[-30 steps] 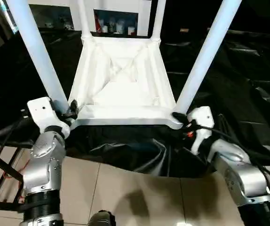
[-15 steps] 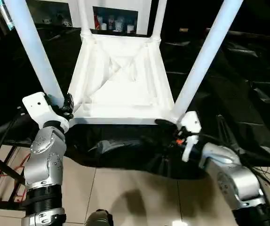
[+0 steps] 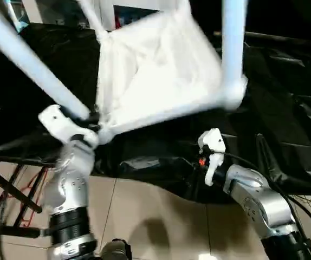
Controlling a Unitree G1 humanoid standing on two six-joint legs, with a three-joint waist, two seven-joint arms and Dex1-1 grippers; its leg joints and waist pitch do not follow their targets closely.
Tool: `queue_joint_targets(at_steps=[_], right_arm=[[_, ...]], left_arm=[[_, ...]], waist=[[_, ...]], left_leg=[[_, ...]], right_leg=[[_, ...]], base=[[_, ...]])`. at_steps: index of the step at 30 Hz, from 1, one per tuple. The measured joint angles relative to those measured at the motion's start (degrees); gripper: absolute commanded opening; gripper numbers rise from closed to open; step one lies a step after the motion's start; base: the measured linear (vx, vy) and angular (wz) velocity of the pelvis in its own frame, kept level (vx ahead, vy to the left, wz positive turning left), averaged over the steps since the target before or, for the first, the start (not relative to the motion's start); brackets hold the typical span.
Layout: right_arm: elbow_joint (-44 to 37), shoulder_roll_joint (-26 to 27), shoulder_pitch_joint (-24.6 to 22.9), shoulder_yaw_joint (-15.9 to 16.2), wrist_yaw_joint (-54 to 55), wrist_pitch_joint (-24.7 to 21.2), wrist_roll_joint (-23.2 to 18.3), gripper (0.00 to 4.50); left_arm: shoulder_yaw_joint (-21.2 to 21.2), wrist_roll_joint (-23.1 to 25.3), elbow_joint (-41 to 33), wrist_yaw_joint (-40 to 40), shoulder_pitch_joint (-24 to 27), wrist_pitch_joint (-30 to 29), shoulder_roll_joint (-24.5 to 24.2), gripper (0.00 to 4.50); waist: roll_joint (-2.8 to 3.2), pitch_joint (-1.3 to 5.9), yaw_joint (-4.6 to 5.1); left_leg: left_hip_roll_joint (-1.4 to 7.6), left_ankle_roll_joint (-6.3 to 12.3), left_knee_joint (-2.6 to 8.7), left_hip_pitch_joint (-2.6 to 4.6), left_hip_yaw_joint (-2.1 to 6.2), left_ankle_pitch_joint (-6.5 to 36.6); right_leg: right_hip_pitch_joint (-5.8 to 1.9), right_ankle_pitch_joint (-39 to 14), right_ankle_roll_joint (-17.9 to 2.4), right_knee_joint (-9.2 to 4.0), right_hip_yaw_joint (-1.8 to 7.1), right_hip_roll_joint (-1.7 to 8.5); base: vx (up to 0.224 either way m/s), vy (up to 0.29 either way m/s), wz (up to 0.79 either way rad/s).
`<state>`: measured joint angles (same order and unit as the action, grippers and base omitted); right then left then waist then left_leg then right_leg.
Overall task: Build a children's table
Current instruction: Flip table
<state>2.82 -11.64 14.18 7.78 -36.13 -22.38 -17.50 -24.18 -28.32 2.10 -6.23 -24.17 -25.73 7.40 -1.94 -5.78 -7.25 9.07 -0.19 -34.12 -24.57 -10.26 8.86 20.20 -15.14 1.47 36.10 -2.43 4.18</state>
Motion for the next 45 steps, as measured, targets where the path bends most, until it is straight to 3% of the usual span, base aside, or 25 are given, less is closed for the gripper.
queue_joint_targets(at_steps=[5,7,9,16,22,27,34,38,45], right_arm=[[2.43,4.13,2.96,-5.02,4.61,-0.20,-3.16,4.50],[3.64,6.24,4.57,-7.35,6.09,-0.75,-5.65,4.50],[7.65,9.59,8.40,-11.70,9.42,-0.98,-9.05,4.50],[15.58,13.03,15.08,-19.18,13.19,-1.37,-16.37,4.50],[21.73,13.94,20.48,-21.18,11.19,-1.91,-18.67,4.50],[34.69,14.39,28.63,-24.55,12.38,0.84,-19.03,4.50],[46.35,14.14,35.48,-29.91,14.06,5.17,-21.00,4.50],[51.76,13.96,38.20,-32.87,14.43,7.92,-21.73,4.13],[54.30,13.85,38.63,-33.49,12.60,9.69,-22.14,3.59]], left_arm=[[0.52,-0.55,-0.91,-0.53,-0.14,-0.73,0.68,2.55],[0.46,-0.44,-1.19,-0.93,-0.15,-0.97,0.70,2.55],[0.41,-0.46,-1.24,-1.70,-0.44,-1.24,0.88,2.54],[0.45,-0.67,-1.31,-2.22,-0.94,-2.00,1.09,2.54],[0.89,-0.66,-1.34,-2.26,-0.95,-2.55,1.18,2.54],[2.23,-0.67,-2.13,-2.04,-0.89,-4.57,1.14,2.54],[4.79,-0.66,-5.60,-1.98,0.08,-7.09,1.05,2.54],[5.09,-0.66,-7.70,-1.95,1.19,-8.29,0.84,2.54],[5.26,-0.65,-8.34,-1.57,1.52,-8.89,0.24,2.54]], waist=[[-0.03,-0.01,0.04],[-0.04,-0.01,0.07],[-0.04,-0.01,0.25],[-0.04,-0.01,0.03],[-0.04,-0.01,-0.05],[-0.03,-0.02,-0.79],[-0.14,-0.12,-0.18],[-0.41,-0.31,0.64],[-0.39,-0.63,0.71]], left_leg=[[-0.01,0.45,-0.02,-0.65,-0.07,-0.30],[0.00,0.45,-0.02,-0.64,-0.07,-0.30],[0.00,0.50,-0.04,-0.63,-0.10,-0.34],[-0.01,0.60,-0.09,-0.65,-0.30,-0.39],[0.00,0.53,-0.12,-0.64,-0.32,-0.44],[0.01,0.65,-0.16,-0.68,-0.59,-0.65],[0.06,0.76,-0.08,-0.68,-1.06,-0.81],[0.07,0.74,0.00,-0.76,-1.21,-0.84],[0.08,0.79,0.02,-0.84,-1.27,-0.87]], right_leg=[[0.73,0.13,0.18,0.15,0.00,0.03],[0.74,0.14,0.19,0.17,-0.01,0.03],[0.75,0.15,0.17,0.24,0.00,0.05],[0.75,0.30,0.21,0.24,0.03,0.16],[0.77,0.42,0.34,0.32,0.00,0.19],[0.94,0.49,0.28,0.56,0.02,0.32],[1.25,0.85,0.46,0.58,0.21,0.48],[1.50,0.89,0.50,0.63,0.16,0.61],[1.62,0.89,0.49,0.65,0.18,0.62]], base=[[0.000,0.000,0.00],[0.000,0.000,0.00],[0.000,0.000,0.00],[0.000,0.000,0.00],[0.000,0.000,0.00],[0.000,0.000,0.00],[0.000,0.000,0.00],[0.000,0.000,0.00],[0.000,0.000,0.00]])
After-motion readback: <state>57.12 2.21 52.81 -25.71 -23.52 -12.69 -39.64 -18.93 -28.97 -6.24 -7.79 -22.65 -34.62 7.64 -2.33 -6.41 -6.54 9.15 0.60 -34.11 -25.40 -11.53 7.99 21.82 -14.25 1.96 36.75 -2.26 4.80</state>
